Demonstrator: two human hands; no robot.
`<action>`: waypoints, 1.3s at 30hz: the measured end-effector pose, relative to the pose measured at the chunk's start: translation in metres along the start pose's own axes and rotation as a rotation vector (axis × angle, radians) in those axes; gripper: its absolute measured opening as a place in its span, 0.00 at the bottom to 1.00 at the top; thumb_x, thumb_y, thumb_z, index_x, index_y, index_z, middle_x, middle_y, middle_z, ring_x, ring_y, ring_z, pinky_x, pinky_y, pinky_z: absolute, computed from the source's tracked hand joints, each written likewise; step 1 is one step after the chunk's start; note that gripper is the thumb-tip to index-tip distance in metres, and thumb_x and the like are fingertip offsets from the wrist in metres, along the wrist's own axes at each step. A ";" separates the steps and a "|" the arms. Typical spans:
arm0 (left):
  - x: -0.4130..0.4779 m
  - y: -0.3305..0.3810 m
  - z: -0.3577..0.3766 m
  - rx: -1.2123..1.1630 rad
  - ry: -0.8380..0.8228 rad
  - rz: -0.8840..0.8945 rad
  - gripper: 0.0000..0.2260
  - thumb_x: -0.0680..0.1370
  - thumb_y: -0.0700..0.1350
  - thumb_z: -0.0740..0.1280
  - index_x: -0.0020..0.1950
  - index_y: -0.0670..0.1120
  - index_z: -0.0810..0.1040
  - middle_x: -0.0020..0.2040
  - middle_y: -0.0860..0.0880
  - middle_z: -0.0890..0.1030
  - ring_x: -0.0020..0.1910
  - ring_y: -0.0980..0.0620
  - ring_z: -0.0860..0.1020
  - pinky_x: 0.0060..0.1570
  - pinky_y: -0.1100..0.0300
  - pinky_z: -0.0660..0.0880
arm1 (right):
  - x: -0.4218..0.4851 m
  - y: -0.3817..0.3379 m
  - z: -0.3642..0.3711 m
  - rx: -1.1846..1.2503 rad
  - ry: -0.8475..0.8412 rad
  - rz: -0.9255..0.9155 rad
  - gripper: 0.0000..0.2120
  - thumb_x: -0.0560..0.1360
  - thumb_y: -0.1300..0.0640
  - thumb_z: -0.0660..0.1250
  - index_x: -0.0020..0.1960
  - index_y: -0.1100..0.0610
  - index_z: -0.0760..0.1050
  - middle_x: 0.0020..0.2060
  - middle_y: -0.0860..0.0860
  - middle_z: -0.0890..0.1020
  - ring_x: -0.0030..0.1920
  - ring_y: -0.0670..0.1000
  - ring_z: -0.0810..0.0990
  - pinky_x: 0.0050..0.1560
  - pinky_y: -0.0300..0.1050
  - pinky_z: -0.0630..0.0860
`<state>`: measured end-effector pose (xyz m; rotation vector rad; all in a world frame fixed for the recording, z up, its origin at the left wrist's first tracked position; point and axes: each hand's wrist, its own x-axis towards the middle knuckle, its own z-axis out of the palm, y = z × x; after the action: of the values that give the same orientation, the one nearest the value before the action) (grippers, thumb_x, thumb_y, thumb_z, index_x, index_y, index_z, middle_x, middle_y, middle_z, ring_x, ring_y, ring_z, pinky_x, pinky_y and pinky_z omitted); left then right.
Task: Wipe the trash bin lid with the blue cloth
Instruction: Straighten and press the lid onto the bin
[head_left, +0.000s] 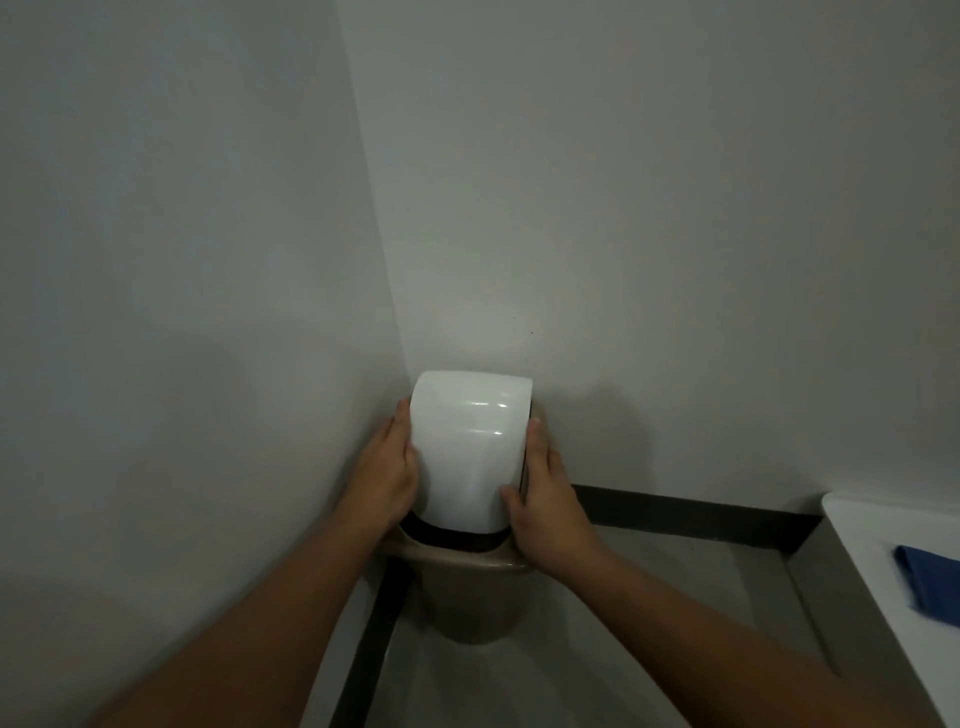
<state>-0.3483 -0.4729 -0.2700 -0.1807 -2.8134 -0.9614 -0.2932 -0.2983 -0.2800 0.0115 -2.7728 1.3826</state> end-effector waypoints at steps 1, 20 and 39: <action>0.001 -0.002 -0.001 0.005 0.003 0.004 0.24 0.79 0.39 0.53 0.75 0.47 0.55 0.73 0.43 0.64 0.69 0.44 0.65 0.66 0.58 0.61 | 0.002 -0.001 0.001 0.001 -0.002 -0.006 0.38 0.77 0.55 0.59 0.72 0.44 0.32 0.76 0.55 0.44 0.72 0.59 0.57 0.70 0.56 0.61; 0.005 -0.001 -0.006 0.031 -0.026 -0.054 0.24 0.79 0.39 0.53 0.75 0.43 0.53 0.75 0.43 0.60 0.71 0.45 0.62 0.68 0.57 0.58 | 0.004 0.002 0.002 0.035 -0.036 0.003 0.41 0.76 0.50 0.61 0.71 0.41 0.31 0.76 0.52 0.44 0.72 0.57 0.57 0.69 0.55 0.61; -0.003 0.066 -0.084 0.399 0.000 0.200 0.27 0.77 0.56 0.54 0.73 0.44 0.60 0.74 0.42 0.63 0.74 0.43 0.58 0.72 0.48 0.51 | -0.012 -0.055 -0.063 -0.327 0.127 -0.134 0.34 0.75 0.40 0.57 0.74 0.50 0.46 0.76 0.53 0.53 0.75 0.55 0.48 0.72 0.54 0.51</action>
<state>-0.3252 -0.4732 -0.1657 -0.3979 -2.8457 -0.3480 -0.2774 -0.2815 -0.1985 0.0932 -2.7945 0.8576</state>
